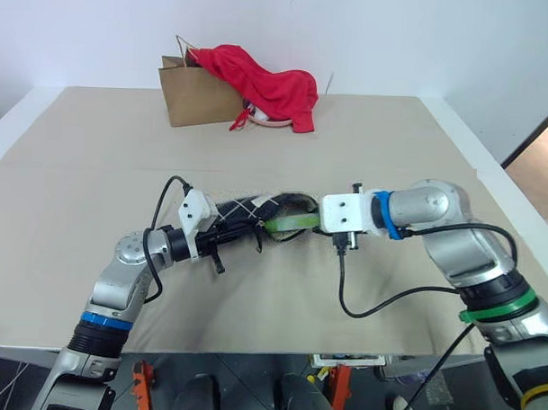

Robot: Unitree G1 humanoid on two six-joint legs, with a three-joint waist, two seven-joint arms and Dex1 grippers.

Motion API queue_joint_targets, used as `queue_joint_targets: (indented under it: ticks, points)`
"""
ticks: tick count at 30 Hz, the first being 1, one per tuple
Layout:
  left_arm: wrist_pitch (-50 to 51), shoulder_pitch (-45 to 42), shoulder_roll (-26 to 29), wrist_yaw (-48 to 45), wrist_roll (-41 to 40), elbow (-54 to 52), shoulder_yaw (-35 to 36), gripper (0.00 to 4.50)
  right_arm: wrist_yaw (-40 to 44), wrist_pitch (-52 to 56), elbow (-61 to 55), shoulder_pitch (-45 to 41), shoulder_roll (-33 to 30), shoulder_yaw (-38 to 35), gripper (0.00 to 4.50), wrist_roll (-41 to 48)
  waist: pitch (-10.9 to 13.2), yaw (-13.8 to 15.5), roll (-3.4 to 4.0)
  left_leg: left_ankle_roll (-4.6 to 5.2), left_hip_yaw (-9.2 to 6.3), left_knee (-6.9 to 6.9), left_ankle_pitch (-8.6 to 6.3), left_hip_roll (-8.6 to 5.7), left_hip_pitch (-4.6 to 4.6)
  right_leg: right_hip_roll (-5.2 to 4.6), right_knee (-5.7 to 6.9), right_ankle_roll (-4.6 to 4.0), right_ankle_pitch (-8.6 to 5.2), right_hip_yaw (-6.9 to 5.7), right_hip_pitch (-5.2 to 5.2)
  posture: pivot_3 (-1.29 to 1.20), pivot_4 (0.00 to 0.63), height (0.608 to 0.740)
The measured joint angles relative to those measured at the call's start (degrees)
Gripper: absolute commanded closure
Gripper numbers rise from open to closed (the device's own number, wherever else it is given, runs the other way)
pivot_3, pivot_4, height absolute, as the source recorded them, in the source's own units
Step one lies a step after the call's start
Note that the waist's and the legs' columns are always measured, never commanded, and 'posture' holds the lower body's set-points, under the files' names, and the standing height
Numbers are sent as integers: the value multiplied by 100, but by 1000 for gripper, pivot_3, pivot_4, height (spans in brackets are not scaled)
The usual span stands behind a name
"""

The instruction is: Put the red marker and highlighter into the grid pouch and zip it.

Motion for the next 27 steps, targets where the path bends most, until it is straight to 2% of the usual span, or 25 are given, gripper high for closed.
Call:
queue_joint_targets:
  ticks: [3, 11, 20, 27]
  points:
    - [0, 0, 3, 2, -7, -6, 2, 4500, 180, 313, -158, 59, -236, -299, 3526, 247, 0, -3, 0, 1, 0, 0, 0, 1, 0, 1, 0, 0, 0, 0, 0, 0, 150, 740]
    - [0, -30, -31, 111, -7, -6, 2, 4500, 190, 1103, -849, 116, -74, -332, 3526, 539, 0, -19, 0, -3, -6, 0, 2, 14, 4, 17, 6, 4, -3, -5, -1, 0, 150, 740]
    - [2, -35, -52, 111, -11, -6, -7, 4500, 5, 971, -547, -210, 329, 256, 3526, 6, 0, -21, 0, -3, -4, 0, 2, 13, 3, 17, 6, 1, -2, -3, -4, 0, 150, 740]
    - [19, -45, -49, 104, -16, -5, -7, 4500, -113, 421, 202, -473, 633, 563, 3526, -382, 0, -19, 0, -3, -2, 0, 2, 9, 2, 13, 5, -1, -1, -1, -4, 0, 150, 740]
